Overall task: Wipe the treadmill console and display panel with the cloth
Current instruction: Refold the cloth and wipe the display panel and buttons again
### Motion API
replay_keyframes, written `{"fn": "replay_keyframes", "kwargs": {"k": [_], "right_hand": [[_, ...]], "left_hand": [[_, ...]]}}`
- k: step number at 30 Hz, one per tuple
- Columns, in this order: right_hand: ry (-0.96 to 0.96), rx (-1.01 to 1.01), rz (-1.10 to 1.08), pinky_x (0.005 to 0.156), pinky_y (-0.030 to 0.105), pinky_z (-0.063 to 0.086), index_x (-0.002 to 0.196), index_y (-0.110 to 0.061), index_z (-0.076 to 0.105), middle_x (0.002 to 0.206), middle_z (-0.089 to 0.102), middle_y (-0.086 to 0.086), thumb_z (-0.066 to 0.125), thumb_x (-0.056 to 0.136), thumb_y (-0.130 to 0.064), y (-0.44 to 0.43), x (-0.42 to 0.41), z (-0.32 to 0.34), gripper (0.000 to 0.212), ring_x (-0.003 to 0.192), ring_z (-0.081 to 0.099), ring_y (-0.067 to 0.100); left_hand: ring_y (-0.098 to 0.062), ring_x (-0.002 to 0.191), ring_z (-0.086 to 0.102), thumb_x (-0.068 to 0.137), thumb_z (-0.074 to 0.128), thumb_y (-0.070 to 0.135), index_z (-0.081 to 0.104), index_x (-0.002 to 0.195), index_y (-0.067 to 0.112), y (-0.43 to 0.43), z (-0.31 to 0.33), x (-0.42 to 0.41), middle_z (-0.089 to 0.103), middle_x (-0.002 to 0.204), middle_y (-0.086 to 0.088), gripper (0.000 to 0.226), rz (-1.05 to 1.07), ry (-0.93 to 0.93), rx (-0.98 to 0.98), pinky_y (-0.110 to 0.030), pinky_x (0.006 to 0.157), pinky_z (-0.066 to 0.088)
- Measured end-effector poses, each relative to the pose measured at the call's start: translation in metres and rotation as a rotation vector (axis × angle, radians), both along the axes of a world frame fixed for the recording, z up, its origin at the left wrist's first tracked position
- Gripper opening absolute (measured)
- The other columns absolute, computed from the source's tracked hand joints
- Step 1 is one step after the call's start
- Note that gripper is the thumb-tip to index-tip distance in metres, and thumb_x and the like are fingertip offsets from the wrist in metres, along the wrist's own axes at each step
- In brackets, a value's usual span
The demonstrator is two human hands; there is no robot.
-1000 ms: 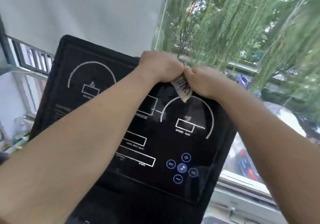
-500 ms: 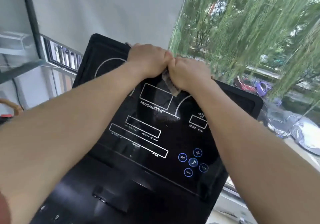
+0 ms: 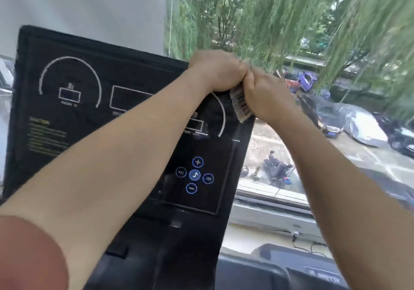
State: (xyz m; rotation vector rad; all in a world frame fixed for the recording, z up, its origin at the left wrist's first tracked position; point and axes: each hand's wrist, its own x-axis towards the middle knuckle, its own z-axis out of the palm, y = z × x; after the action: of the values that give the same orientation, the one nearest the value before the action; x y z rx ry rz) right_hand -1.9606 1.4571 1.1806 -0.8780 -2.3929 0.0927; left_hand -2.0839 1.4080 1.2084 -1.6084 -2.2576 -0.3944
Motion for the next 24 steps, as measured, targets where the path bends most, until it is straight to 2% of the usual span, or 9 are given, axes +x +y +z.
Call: {"fn": "replay_keyframes", "kwargs": {"k": [2, 5, 7, 10, 12, 15, 18, 22, 24], "right_hand": [[0.28, -0.275, 0.082, 0.071, 0.029, 0.029, 0.125, -0.007, 0.049, 0.102, 0.052, 0.005, 0.026, 0.106, -0.028, 0.0, 0.012, -0.028, 0.036, 0.093, 0.047, 0.02], [0.527, -0.521, 0.139, 0.077, 0.022, 0.031, 0.135, -0.011, 0.046, 0.111, 0.056, 0.003, 0.028, 0.106, -0.029, -0.018, 0.02, -0.078, 0.038, 0.104, 0.052, 0.021], [0.616, -0.587, 0.152, 0.083, 0.022, 0.033, 0.138, -0.014, 0.046, 0.118, 0.059, 0.004, 0.03, 0.106, -0.032, -0.028, 0.019, -0.096, 0.04, 0.112, 0.053, 0.021], [0.674, -0.647, 0.155, 0.08, 0.021, 0.032, 0.137, -0.015, 0.045, 0.111, 0.055, -0.004, 0.031, 0.106, -0.032, -0.034, 0.02, -0.103, 0.039, 0.105, 0.051, 0.013], [0.687, -0.682, 0.169, 0.075, 0.021, 0.033, 0.135, -0.016, 0.046, 0.107, 0.055, -0.006, 0.031, 0.105, -0.033, -0.041, 0.023, -0.114, 0.037, 0.099, 0.05, 0.011], [0.645, -0.721, 0.167, 0.066, 0.022, 0.031, 0.132, -0.017, 0.045, 0.103, 0.055, -0.007, 0.031, 0.105, -0.034, -0.064, 0.037, -0.152, 0.034, 0.092, 0.049, 0.011], [0.525, -0.774, 0.113, 0.068, 0.026, 0.029, 0.13, -0.017, 0.045, 0.106, 0.057, 0.0, 0.035, 0.103, -0.032, -0.098, 0.063, -0.212, 0.032, 0.092, 0.051, 0.019], [0.235, -0.829, 0.044, 0.067, 0.038, 0.043, 0.12, -0.015, 0.05, 0.105, 0.06, 0.008, 0.048, 0.098, -0.028, -0.14, 0.101, -0.277, 0.027, 0.095, 0.058, 0.032], [0.238, -0.87, 0.056, 0.066, 0.042, 0.051, 0.107, -0.014, 0.056, 0.097, 0.061, 0.005, 0.058, 0.091, -0.025, -0.145, 0.109, -0.284, 0.02, 0.087, 0.06, 0.027]], "left_hand": [[-0.026, 0.102, 0.057, 0.099, 0.017, 0.048, 0.061, 0.106, 0.026, 0.012, -0.003, 0.023, 0.063, 0.114, -0.004, 0.05, -0.046, 0.032, -0.007, -0.038, 0.086, 0.042], [-0.02, 0.078, 0.055, 0.095, 0.035, 0.042, 0.064, 0.094, 0.026, 0.02, -0.011, 0.048, 0.059, 0.084, 0.004, 0.033, -0.101, 0.167, -0.036, -0.028, 0.063, 0.041], [-0.02, 0.074, 0.052, 0.092, 0.045, 0.039, 0.068, 0.1, 0.026, 0.02, -0.016, 0.055, 0.06, 0.088, 0.002, 0.028, -0.104, 0.256, -0.038, -0.028, 0.06, 0.035], [-0.024, 0.086, 0.051, 0.093, 0.044, 0.041, 0.068, 0.102, 0.017, 0.012, -0.024, 0.061, 0.059, 0.103, -0.003, 0.035, -0.113, 0.397, -0.05, -0.034, 0.075, 0.038], [-0.027, 0.107, 0.05, 0.092, 0.043, 0.04, 0.068, 0.099, 0.011, 0.001, -0.032, 0.066, 0.061, 0.112, -0.005, 0.039, -0.127, 0.522, -0.087, -0.043, 0.096, 0.035], [-0.03, 0.119, 0.048, 0.092, 0.037, 0.031, 0.071, 0.093, 0.01, -0.019, -0.064, 0.083, 0.067, 0.107, -0.008, 0.04, -0.222, 0.707, -0.265, -0.048, 0.118, 0.006], [-0.027, 0.106, 0.053, 0.091, 0.034, 0.025, 0.073, 0.089, 0.017, -0.046, -0.122, 0.102, 0.071, 0.096, -0.004, 0.04, -0.345, 0.784, -0.501, -0.045, 0.117, 0.013], [-0.022, 0.09, 0.054, 0.092, 0.038, 0.017, 0.071, 0.088, 0.022, -0.08, -0.214, 0.131, 0.07, 0.088, 0.002, 0.034, -0.422, 0.816, -0.812, -0.042, 0.092, 0.025], [-0.021, 0.093, 0.054, 0.095, 0.033, 0.013, 0.07, 0.09, 0.021, -0.087, -0.234, 0.139, 0.068, 0.091, 0.003, 0.037, -0.392, 0.858, -0.867, -0.044, 0.098, 0.026]]}}
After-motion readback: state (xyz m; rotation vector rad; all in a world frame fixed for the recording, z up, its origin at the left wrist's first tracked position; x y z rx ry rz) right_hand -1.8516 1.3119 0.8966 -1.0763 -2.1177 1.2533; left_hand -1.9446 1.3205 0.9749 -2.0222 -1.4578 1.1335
